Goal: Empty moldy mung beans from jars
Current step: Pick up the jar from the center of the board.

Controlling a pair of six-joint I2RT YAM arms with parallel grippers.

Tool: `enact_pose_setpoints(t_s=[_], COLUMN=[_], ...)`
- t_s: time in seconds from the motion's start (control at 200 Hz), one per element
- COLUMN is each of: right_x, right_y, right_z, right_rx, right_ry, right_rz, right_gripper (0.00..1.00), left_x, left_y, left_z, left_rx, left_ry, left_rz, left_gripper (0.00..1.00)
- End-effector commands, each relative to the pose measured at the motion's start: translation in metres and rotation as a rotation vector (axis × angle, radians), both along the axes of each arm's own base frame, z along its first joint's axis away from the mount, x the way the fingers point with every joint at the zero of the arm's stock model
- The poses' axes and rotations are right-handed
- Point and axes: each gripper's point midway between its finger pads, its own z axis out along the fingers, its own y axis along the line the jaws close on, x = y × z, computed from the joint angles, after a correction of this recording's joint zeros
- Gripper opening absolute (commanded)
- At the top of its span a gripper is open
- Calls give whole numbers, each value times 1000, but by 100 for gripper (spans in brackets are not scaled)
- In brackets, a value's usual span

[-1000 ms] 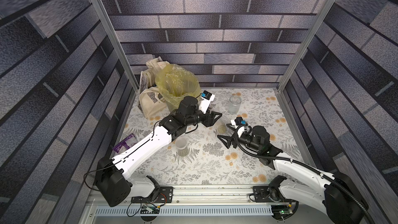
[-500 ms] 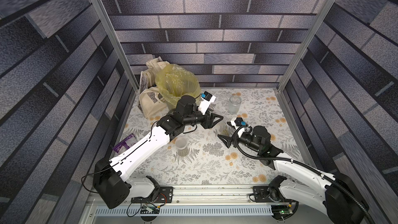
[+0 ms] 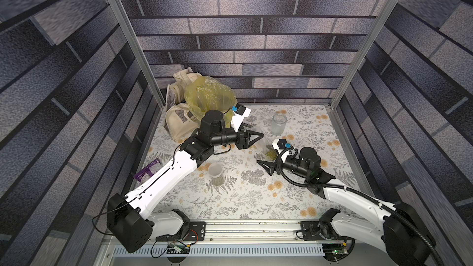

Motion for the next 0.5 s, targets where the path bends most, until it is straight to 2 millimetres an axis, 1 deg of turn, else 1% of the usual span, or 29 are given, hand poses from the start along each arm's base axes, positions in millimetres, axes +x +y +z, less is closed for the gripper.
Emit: enact_pose_setpoints(t_s=[0.0,0.13,0.23,0.321,0.381,0.436,0.496], right_x=[-1,-4,-6,-7,-7,-7,-7], right_y=[5,5,4,2,1,2,2], right_z=[25,31,35,38,40,40,40], right_rx=[51,64,71,78,81,85,86], right_ry=[-63,-69,-82,-93,-98,-102,-105], right_rz=[35,51,53,44,40,42,45], right_gripper=[94,92,89,85,80,72,69], left_x=[-7,-2,4,8,9,11,14], left_y=[3,3,5,6,6,7,9], left_z=[14,10,4,3,2,2,1], left_rx=[-50,-48,-49,-61,-64,-66,-69], left_ry=[-15,0,20,32,33,28,27], left_rz=[-31,-29,-21,-17,-13,-11,-2], left_gripper=[57,57,57,57,57,57,57])
